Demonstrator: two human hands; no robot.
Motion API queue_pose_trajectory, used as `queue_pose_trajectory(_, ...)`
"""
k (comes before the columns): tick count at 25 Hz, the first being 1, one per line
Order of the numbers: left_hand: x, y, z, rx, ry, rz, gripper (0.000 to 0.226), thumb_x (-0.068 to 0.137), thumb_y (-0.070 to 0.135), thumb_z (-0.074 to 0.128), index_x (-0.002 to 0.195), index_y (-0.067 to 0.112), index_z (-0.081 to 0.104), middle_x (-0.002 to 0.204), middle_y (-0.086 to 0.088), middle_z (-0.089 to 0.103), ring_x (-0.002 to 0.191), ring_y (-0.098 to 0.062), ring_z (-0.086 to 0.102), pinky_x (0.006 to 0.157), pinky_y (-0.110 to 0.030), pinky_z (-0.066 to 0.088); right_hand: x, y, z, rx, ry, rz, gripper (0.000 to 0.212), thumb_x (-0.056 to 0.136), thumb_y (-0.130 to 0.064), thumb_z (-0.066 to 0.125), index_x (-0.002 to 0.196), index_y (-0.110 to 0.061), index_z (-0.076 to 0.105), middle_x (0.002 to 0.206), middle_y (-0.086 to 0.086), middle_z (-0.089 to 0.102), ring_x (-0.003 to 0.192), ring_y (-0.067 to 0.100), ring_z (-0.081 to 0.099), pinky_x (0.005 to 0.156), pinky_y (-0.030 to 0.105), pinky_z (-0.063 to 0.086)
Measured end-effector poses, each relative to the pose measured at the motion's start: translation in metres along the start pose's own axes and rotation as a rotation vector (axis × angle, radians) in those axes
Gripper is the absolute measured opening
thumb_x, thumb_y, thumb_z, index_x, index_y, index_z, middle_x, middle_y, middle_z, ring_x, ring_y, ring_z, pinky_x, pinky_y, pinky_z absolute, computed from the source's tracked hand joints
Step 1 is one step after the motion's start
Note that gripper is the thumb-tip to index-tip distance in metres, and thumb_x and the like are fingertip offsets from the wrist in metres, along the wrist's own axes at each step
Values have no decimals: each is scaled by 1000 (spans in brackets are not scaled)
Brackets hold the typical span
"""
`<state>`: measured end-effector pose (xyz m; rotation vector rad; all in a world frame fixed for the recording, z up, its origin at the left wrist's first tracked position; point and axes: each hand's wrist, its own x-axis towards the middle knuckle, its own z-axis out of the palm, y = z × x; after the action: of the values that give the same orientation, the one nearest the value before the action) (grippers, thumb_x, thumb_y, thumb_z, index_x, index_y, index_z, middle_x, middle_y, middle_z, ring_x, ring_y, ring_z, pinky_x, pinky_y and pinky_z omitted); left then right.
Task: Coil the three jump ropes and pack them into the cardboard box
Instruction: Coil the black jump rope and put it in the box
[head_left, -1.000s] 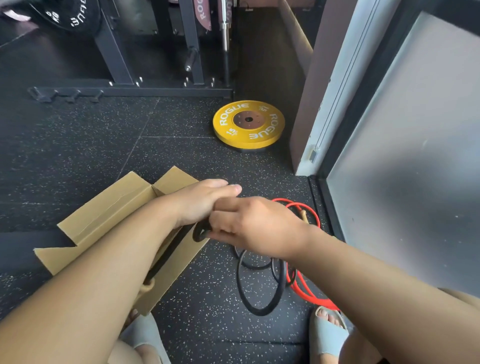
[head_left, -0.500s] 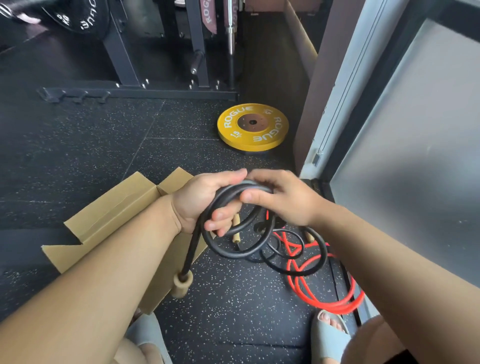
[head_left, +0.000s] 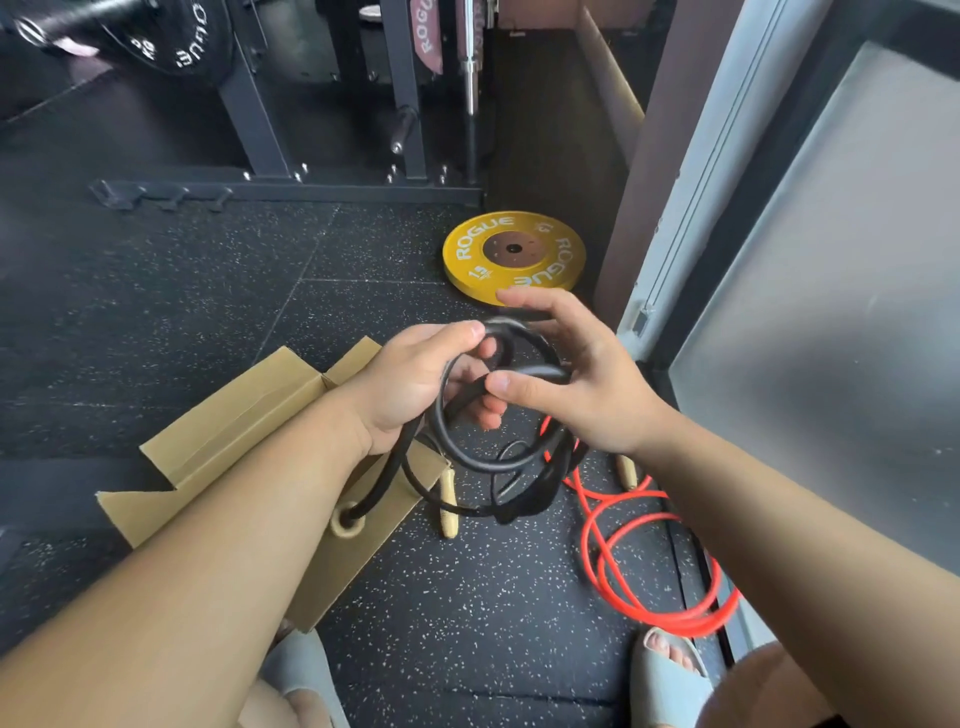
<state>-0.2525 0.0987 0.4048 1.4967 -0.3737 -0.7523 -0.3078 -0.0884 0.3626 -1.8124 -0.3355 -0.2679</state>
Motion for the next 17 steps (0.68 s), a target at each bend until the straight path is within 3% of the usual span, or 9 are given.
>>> queue_pose_trajectory(2,2,2,-4,19,31,37,26,106,21,35,89,7,49,62,-14,68,56,-28,68,57,-27,55,1,0,-4,-160,10,-58,40,83,-36,81,116,-19,67,135,10,56,140,14,47,115,37,39)
queue_pose_trajectory(5,6,-2,-8,65,90,73,20,106,17,35,93,6,47,75,-19,73,69,-32,71,66,-34,59,0,2,-5,-303,-21,-57,17,88,-34,77,92,-20,69,129,5,58,133,9,52,108,31,43)
queue_pose_trajectory(8,9,-5,-10,42,139,104,18,107,16,32,98,5,43,90,-23,75,89,-35,73,83,-42,59,-3,9,-7,-378,-128,109,12,98,-22,67,104,-20,56,100,-2,64,84,12,67,78,30,53)
queue_pose_trajectory(10,12,-4,-14,-31,173,154,17,107,14,32,99,5,43,84,-18,75,86,-30,73,86,-40,58,-6,16,-5,-413,-200,298,18,101,-12,55,112,-21,46,93,5,63,61,14,66,64,31,53)
queue_pose_trajectory(13,13,-3,-15,-96,169,185,17,106,13,34,93,8,45,58,-2,54,57,-19,54,72,-37,55,-7,29,0,-303,-172,493,23,101,-9,46,117,-22,37,85,10,59,52,16,63,54,29,49)
queue_pose_trajectory(15,13,-2,-12,-113,196,176,18,104,12,35,90,10,46,54,2,40,50,-15,37,58,-32,46,-5,35,4,-189,-100,533,12,105,-22,47,113,-23,39,77,3,56,51,22,60,53,30,46)
queue_pose_trajectory(17,13,-2,-13,-97,269,179,19,105,16,38,91,10,50,52,3,36,46,-13,29,50,-29,37,-3,35,7,-131,-10,517,15,107,-30,47,110,-18,41,71,2,54,47,21,55,48,30,45)
